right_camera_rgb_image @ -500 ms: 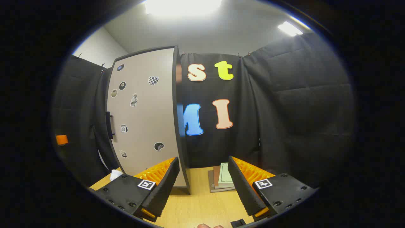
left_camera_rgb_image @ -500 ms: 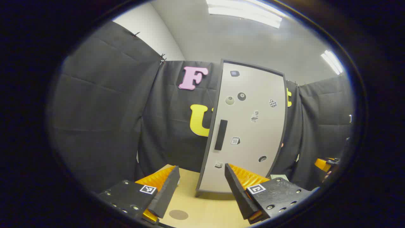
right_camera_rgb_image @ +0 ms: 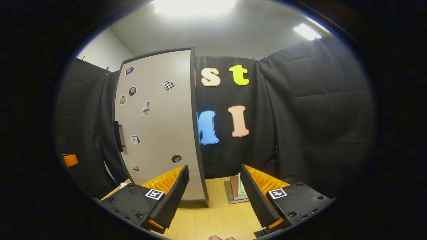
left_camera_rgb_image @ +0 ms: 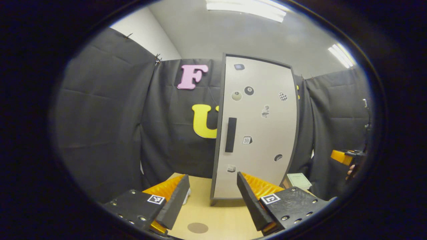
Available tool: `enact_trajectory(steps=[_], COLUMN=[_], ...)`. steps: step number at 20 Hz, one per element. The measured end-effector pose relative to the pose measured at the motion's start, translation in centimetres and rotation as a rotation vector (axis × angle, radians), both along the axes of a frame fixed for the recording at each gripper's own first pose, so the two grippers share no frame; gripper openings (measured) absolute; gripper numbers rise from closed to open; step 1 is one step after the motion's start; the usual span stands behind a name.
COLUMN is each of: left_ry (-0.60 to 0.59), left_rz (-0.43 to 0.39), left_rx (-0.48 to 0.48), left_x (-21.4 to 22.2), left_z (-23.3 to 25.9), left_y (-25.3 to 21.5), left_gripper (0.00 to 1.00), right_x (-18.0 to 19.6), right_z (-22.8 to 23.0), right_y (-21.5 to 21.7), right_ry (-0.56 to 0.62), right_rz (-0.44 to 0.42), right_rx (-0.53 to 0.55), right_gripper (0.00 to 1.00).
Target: Open the cabinet door with the right hand, grasp the bottle in the cabinet with the left hand and place it on the coaster, then close the cabinet door with the right hand.
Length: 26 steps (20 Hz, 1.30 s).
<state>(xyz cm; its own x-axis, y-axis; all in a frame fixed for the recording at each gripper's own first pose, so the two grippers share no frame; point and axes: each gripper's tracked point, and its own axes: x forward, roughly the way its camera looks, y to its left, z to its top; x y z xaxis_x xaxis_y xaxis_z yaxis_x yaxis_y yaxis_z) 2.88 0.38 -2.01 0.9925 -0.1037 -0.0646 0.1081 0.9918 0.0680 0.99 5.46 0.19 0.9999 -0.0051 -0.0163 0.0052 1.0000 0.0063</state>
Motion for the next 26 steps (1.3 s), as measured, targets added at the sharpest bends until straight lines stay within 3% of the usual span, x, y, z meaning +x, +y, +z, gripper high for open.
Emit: enact_trajectory(steps=[4, 15, 26], left_ry=[0.004, 0.023, 0.036], left_rz=[-0.038, -0.024, 0.010], left_rx=[0.016, 0.006, -0.023], left_x=[0.6, 0.1, -0.1], left_z=[-0.5, -2.8, -3.8], left_y=[0.4, 3.8, 6.6], left_gripper=[0.87, 0.88, 0.88], right_x=[-0.1, 1.9, 6.0], right_z=[0.8, -0.7, 5.8], right_y=[1.8, 5.5, 12.3], right_ry=[-0.022, 0.036, -0.055], right_rz=[0.012, 0.045, 0.144], right_rx=[-0.029, -0.027, -0.034], right_gripper=[0.98, 0.98, 0.98])
